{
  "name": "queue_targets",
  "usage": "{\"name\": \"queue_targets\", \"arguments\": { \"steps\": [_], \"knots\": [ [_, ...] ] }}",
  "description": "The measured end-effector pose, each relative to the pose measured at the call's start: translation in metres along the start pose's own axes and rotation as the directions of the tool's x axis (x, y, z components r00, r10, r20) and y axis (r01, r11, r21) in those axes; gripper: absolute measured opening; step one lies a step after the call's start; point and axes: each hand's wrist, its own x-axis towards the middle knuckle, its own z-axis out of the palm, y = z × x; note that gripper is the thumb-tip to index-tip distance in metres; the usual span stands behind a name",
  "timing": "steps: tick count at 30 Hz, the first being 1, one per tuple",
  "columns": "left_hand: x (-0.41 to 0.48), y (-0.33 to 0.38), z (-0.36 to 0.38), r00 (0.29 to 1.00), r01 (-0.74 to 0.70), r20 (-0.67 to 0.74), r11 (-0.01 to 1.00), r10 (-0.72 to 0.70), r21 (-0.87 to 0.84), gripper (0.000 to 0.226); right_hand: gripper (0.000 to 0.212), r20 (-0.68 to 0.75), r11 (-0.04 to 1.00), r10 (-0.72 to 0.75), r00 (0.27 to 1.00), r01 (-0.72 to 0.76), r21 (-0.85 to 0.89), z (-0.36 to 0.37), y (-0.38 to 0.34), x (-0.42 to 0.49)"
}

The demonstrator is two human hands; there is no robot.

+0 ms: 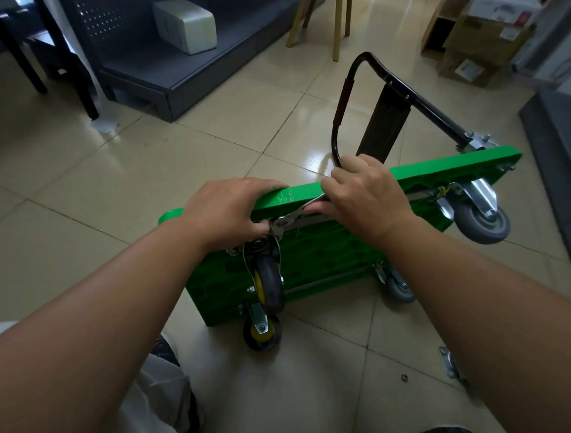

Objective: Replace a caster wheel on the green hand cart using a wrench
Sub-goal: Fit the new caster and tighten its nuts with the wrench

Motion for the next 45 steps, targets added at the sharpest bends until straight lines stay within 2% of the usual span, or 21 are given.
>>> {"name": "queue_targets", "arguments": {
  "steps": [4, 9, 10, 12, 14, 16, 19, 21, 23, 24, 26, 28, 30, 31, 34, 38, 45],
  "knots": [
    [0.002, -0.002, 0.000, 1.000, 0.005, 0.001, 1.000, -0.005, 0.010, 0.071, 0.058, 0.045, 0.999, 0.049, 0.998, -0.049, -0.003, -0.006, -0.004, 0.003],
    [0.002, -0.001, 0.000, 1.000, 0.001, 0.025, 1.000, 0.000, -0.011, 0.071, 0.065, 0.179, 0.999, 0.032, 0.983, -0.038, 0.032, -0.028, 0.000, 0.006],
    [0.002, -0.001, 0.000, 1.000, -0.001, 0.026, 1.000, 0.002, -0.014, 0.071, 0.066, 0.166, 0.995, 0.085, 0.982, -0.094, 0.044, -0.034, 0.002, 0.001],
    [0.003, -0.002, 0.000, 1.000, 0.002, 0.025, 1.000, -0.001, -0.021, 0.072, 0.066, 0.094, 0.938, 0.315, 0.945, -0.325, 0.118, -0.040, 0.000, -0.017],
    [0.005, -0.002, 0.000, 1.000, 0.011, 0.027, 1.000, -0.010, -0.026, 0.071, 0.063, 0.090, 0.793, 0.561, 0.823, -0.566, 0.225, -0.036, -0.015, -0.043],
    [0.005, -0.001, 0.000, 1.000, 0.005, 0.030, 1.000, -0.005, -0.026, 0.071, 0.061, 0.193, 0.590, 0.730, 0.656, -0.747, 0.306, -0.022, -0.047, -0.073],
    [0.005, -0.002, 0.001, 0.999, -0.034, 0.016, 0.999, 0.035, -0.022, 0.070, 0.063, 0.420, 0.256, 0.829, 0.370, -0.918, 0.303, 0.008, -0.104, -0.116],
    [0.006, -0.006, 0.001, 0.998, -0.059, 0.008, 0.998, 0.059, -0.018, 0.068, 0.066, 0.581, -0.002, 0.804, 0.128, -0.976, 0.217, 0.025, -0.138, -0.137],
    [0.008, -0.010, 0.000, 0.997, -0.073, 0.001, 0.997, 0.073, -0.003, 0.068, 0.062, 0.700, -0.237, 0.706, -0.105, -0.967, 0.094, 0.043, -0.163, -0.155],
    [0.009, -0.011, 0.000, 0.997, -0.080, 0.002, 0.997, 0.080, 0.002, 0.069, 0.057, 0.740, -0.319, 0.646, -0.186, -0.947, 0.040, 0.051, -0.172, -0.163],
    [0.012, -0.012, -0.001, 0.996, -0.092, 0.005, 0.996, 0.091, 0.007, 0.067, 0.044, 0.803, -0.425, 0.529, -0.273, -0.905, -0.027, 0.069, -0.188, -0.179],
    [0.016, -0.013, -0.001, 0.994, -0.107, 0.005, 0.994, 0.106, 0.011, 0.065, 0.030, 0.854, -0.484, 0.422, -0.305, -0.872, -0.073, 0.089, -0.200, -0.193],
    [0.020, -0.014, 0.000, 0.994, -0.105, 0.014, 0.994, 0.105, 0.015, 0.065, 0.012, 0.899, -0.512, 0.320, -0.298, -0.853, -0.100, 0.105, -0.207, -0.204],
    [0.022, -0.015, 0.000, 0.995, -0.100, 0.020, 0.995, 0.100, 0.017, 0.068, 0.010, 0.915, -0.518, 0.277, -0.293, -0.848, -0.115, 0.112, -0.209, -0.209],
    [0.027, -0.017, 0.001, 0.995, -0.095, 0.039, 0.995, 0.095, -0.006, 0.067, 0.013, 0.928, -0.517, 0.202, -0.314, -0.839, -0.171, 0.130, -0.217, -0.228],
    [0.030, -0.019, 0.000, 0.992, -0.102, 0.069, 0.994, 0.104, -0.038, 0.069, 0.014, 0.926, -0.648, 0.104, -0.362, -0.731, -0.212, 0.143, -0.232, -0.248],
    [0.028, -0.014, 0.002, 0.997, -0.072, 0.028, 0.997, 0.072, 0.007, 0.065, 0.020, 0.895, -0.738, 0.069, -0.441, -0.626, -0.252, 0.140, -0.254, -0.278]
  ]
}}
